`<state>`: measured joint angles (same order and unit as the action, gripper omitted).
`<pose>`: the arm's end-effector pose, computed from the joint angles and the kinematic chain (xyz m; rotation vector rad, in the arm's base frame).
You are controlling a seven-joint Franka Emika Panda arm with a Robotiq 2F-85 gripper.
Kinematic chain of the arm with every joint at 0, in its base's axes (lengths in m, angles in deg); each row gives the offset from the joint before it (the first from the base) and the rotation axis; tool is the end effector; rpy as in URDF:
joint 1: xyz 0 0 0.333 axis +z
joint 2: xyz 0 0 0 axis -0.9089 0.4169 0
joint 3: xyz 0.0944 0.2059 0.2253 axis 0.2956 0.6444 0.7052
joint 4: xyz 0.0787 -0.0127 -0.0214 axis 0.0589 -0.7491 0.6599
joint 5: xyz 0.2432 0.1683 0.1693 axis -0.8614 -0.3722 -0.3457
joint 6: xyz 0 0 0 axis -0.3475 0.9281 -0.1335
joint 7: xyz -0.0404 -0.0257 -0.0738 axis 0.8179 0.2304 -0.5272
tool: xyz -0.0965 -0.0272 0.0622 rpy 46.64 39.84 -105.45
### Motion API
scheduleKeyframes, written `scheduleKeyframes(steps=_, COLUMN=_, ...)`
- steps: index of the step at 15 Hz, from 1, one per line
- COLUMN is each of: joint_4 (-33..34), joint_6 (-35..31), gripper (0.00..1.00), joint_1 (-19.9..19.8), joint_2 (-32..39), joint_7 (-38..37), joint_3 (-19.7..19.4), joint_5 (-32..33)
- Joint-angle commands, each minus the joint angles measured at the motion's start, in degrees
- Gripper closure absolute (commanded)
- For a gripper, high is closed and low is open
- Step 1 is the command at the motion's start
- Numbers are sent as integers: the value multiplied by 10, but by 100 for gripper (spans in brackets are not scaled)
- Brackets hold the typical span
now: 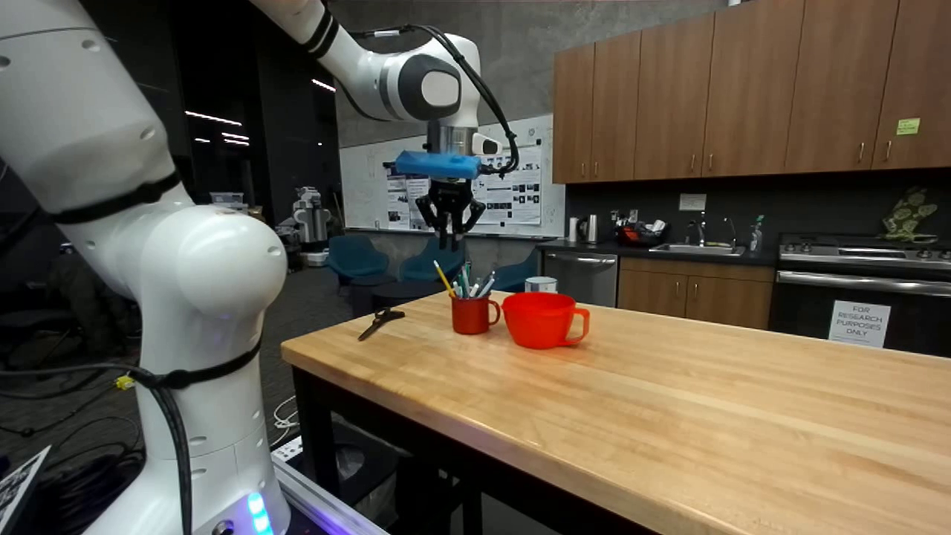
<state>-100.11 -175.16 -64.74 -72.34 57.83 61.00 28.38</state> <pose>0.3623 -0.0402 0.4813 -2.9603 -0.4036 -0.2503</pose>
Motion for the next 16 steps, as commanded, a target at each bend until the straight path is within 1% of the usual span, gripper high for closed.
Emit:
scheduleKeyframes(steps=1, joint_4=-17, joint_6=-36, gripper=44, joint_1=12, joint_2=3, joint_7=35, joint_3=-19, joint_5=-8)
scheduleKeyframes(steps=7, joint_4=-46, joint_6=-93, gripper=4, joint_1=23, joint_2=20, joint_7=98, joint_3=-48, joint_5=-28)
scheduleKeyframes(steps=8, joint_4=-50, joint_6=-101, gripper=1, joint_1=26, joint_2=23, joint_7=108, joint_3=-52, joint_5=-35)
scheduleKeyframes(steps=11, joint_4=-57, joint_6=-114, gripper=0, joint_1=35, joint_2=31, joint_7=135, joint_3=-55, joint_5=-59)
scheduleKeyframes(steps=16, joint_4=-63, joint_6=-126, gripper=0, joint_1=49, joint_2=49, joint_7=154, joint_3=-47, joint_5=-81)
